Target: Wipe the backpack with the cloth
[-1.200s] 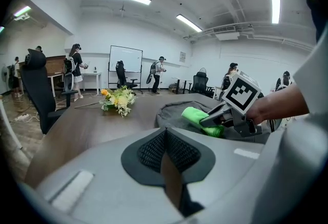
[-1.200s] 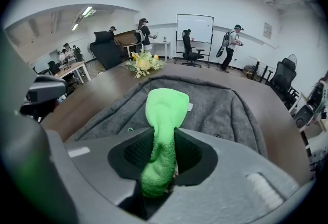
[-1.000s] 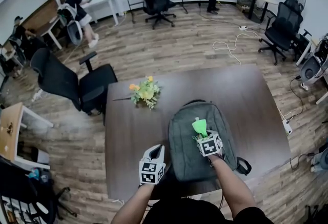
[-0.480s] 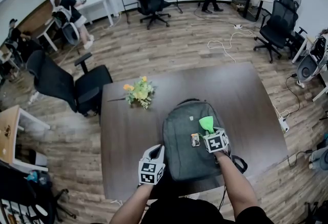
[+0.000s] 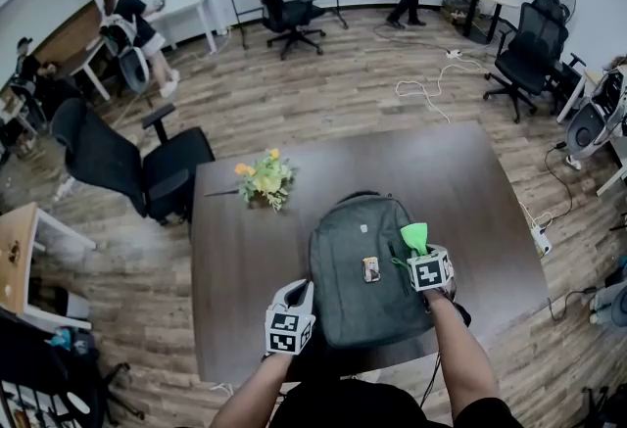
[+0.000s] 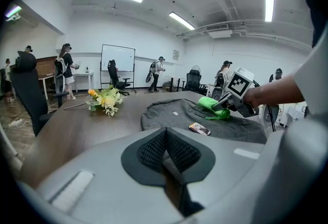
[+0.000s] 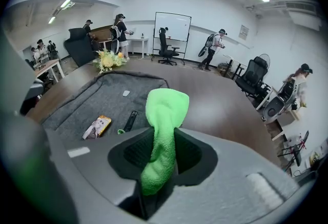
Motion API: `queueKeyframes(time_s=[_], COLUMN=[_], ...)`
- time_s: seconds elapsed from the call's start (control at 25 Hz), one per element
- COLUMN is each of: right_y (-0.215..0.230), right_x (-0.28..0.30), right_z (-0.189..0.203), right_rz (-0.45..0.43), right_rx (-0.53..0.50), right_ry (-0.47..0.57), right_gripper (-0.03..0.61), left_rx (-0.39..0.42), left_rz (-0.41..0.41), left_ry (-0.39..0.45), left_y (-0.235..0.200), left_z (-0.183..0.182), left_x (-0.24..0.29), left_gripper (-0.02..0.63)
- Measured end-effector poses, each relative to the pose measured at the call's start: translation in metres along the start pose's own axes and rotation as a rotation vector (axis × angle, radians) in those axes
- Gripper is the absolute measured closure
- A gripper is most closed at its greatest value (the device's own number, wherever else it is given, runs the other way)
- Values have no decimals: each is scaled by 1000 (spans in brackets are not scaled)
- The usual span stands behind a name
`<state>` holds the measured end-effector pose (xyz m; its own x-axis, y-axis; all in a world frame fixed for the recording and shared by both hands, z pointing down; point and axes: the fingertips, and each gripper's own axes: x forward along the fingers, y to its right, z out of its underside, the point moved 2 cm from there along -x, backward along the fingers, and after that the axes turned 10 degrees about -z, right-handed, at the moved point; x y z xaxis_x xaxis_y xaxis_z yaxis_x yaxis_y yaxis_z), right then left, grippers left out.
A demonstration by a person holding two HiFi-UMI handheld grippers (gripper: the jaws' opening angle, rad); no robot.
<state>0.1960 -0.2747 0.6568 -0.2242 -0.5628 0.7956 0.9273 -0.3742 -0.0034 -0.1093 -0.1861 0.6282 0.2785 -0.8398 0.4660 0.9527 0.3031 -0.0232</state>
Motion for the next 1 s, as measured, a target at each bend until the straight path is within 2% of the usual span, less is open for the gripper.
queueKeyframes(time_s=[0.16,0.32,0.6,1.0], right_y=[13,-1,-70,-173], right_x=[-7,-29,-55,-38], right_z=[7,-9,-28,-1], right_rz=[19,-19,-168,-367], right_rx=[25,2,-33,-129], right_ry=[6,79,166,92], right_gripper=[474,472,472,471], left_rx=[4,14,6,-39], left_rz=[2,0,-3,-55], left_ry=[1,-4,5,8], left_y=[2,3,5,-9], left_z=[1,3,4,13], left_x=[0,-3,-8,-26], left_gripper=[597,597,597,597])
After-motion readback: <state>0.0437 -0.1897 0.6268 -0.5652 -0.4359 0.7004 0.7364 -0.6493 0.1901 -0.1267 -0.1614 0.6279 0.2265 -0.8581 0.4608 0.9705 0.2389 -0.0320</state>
